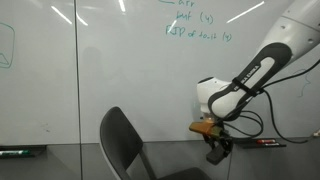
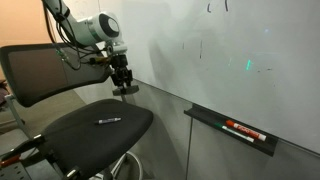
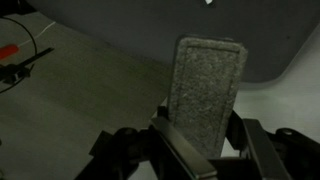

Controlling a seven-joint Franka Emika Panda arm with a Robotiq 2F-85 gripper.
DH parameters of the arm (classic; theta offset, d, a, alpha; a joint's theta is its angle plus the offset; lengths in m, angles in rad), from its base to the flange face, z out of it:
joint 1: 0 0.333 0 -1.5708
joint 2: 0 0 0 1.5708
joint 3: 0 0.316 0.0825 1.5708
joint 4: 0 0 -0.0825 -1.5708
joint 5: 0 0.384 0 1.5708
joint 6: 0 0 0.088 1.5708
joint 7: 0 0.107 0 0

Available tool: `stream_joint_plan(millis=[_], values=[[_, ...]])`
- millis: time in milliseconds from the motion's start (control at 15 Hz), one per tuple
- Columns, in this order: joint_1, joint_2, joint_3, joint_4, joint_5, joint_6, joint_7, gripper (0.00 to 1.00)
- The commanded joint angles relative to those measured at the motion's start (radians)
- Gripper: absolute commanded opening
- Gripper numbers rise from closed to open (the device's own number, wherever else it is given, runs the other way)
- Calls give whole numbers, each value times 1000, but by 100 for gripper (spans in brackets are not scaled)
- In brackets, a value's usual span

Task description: Pick up the eraser from the black chair and wipe off the black writings on the board

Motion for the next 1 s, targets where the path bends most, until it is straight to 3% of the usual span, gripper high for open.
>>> stream_joint_plan(millis=[0,67,133,267,533,667,733,933], values=[[48,-252,-46,-219,-203,35,106,32],[44,-307,-47,-265,-285,56,111,32],[-46,-364,29,-300,-384,64,111,32],[-116,-450,74,-355,-514,95,93,32],[-285,-580,122,-415,-673,256,-14,32],[-358,-602,115,-415,-732,369,-90,32],[-330,-606,46,-408,-756,415,-125,32],[-386,-587,-15,-364,-807,541,-225,32]])
